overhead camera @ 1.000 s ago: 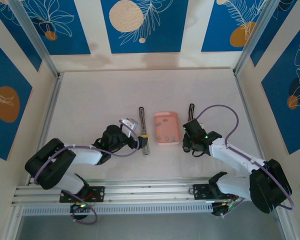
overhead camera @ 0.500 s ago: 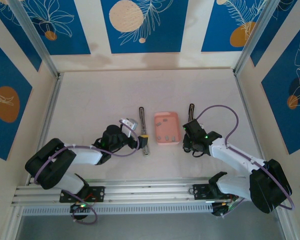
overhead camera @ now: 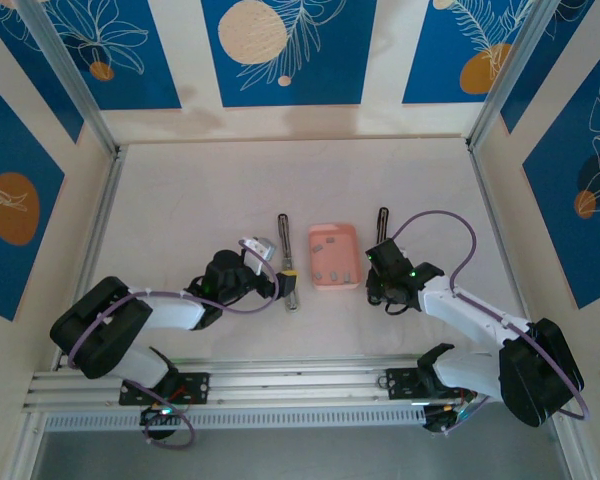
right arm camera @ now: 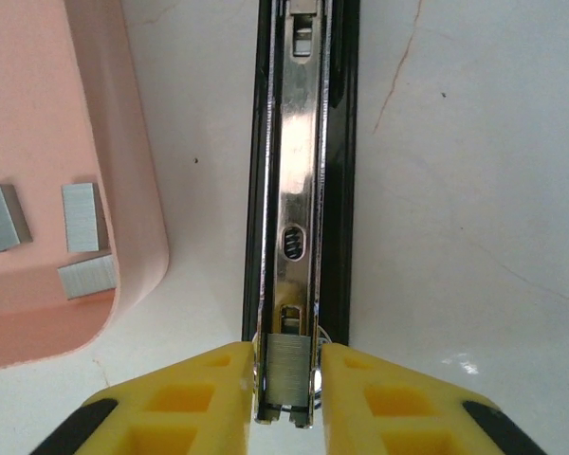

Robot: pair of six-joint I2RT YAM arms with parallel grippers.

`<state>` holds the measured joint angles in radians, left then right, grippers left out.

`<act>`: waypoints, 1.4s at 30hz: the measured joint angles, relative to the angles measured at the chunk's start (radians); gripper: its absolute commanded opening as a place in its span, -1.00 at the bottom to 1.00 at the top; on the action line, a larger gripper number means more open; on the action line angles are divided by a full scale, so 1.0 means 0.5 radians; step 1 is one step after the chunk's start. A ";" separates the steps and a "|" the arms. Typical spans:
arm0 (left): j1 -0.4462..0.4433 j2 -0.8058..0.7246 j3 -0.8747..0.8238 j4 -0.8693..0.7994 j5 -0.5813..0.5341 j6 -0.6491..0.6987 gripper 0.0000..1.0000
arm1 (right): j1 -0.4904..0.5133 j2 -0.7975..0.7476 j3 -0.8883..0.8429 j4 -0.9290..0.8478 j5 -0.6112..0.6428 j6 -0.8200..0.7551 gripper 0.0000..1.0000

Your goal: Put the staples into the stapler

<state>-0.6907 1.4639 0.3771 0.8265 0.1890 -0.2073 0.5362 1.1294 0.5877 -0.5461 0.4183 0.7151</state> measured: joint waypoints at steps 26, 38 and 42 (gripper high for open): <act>-0.024 -0.294 0.144 -0.486 -0.084 -0.007 0.97 | -0.201 -0.380 0.202 -0.315 -0.255 -0.082 -0.23; 0.117 -0.358 0.306 -0.983 -0.005 -0.270 1.00 | -0.022 -0.124 0.555 -0.361 -0.314 -0.107 -0.12; 0.335 -0.376 0.333 -1.085 0.146 -0.417 1.00 | 0.136 0.102 0.754 -0.362 -0.298 -0.123 -0.09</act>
<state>-0.5232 1.2758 0.5438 0.2840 0.2619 -0.4156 0.6041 1.1805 0.9646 -0.7269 0.2691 0.6537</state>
